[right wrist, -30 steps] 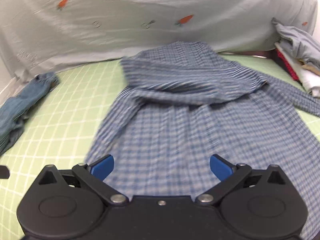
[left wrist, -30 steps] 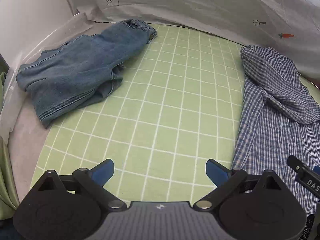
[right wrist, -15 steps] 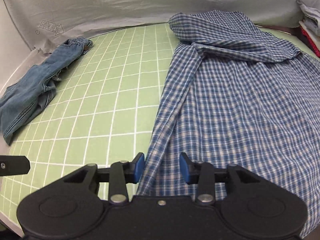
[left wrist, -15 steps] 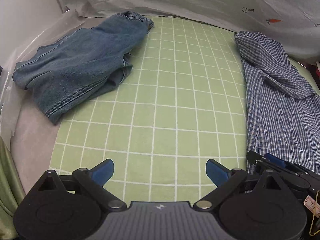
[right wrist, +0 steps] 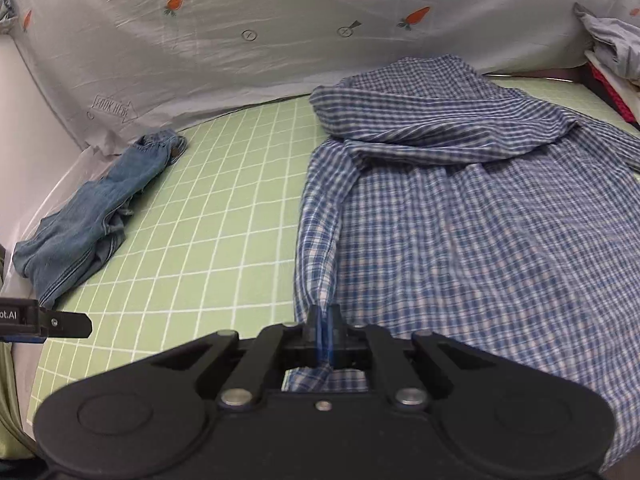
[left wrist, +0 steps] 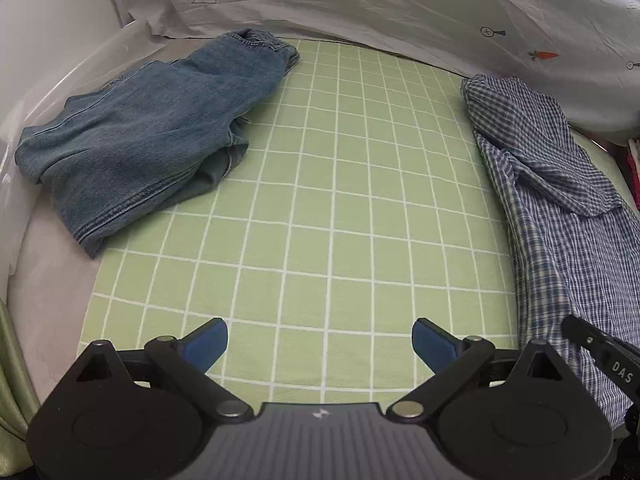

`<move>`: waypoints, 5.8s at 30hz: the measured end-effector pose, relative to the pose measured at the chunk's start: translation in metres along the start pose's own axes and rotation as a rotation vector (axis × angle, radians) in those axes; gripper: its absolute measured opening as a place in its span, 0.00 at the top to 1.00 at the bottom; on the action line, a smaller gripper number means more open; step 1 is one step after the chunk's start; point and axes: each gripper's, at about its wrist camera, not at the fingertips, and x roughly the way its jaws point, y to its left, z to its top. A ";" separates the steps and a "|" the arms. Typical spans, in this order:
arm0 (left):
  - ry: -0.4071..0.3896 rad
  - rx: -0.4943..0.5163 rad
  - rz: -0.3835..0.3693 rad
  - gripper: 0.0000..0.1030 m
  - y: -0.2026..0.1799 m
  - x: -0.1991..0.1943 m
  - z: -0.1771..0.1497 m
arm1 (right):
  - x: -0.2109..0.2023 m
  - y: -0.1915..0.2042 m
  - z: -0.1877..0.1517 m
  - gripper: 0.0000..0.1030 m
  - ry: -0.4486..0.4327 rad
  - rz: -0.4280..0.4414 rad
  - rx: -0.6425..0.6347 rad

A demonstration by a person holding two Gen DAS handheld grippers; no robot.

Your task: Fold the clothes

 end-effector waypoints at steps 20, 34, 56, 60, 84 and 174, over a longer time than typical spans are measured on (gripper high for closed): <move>0.073 0.001 0.066 0.05 -0.117 0.013 -0.013 | 0.027 -0.131 0.004 0.70 0.170 -0.056 -0.084; 0.010 -0.063 0.060 0.05 -0.175 0.040 0.032 | 0.005 -0.215 0.065 0.02 0.010 -0.018 0.020; 0.098 -0.057 0.211 0.05 -0.229 0.193 0.177 | 0.167 -0.324 0.213 0.13 -0.002 -0.084 0.117; 0.112 -0.050 0.229 0.04 -0.227 0.207 0.185 | 0.194 -0.328 0.220 0.14 0.024 -0.093 0.158; 0.018 -0.146 0.132 0.04 -0.213 0.211 0.232 | 0.152 -0.382 0.287 0.92 -0.289 -0.311 0.221; -0.008 -0.059 -0.016 0.11 -0.266 0.024 -0.036 | -0.023 -0.267 0.011 0.00 -0.070 0.030 0.011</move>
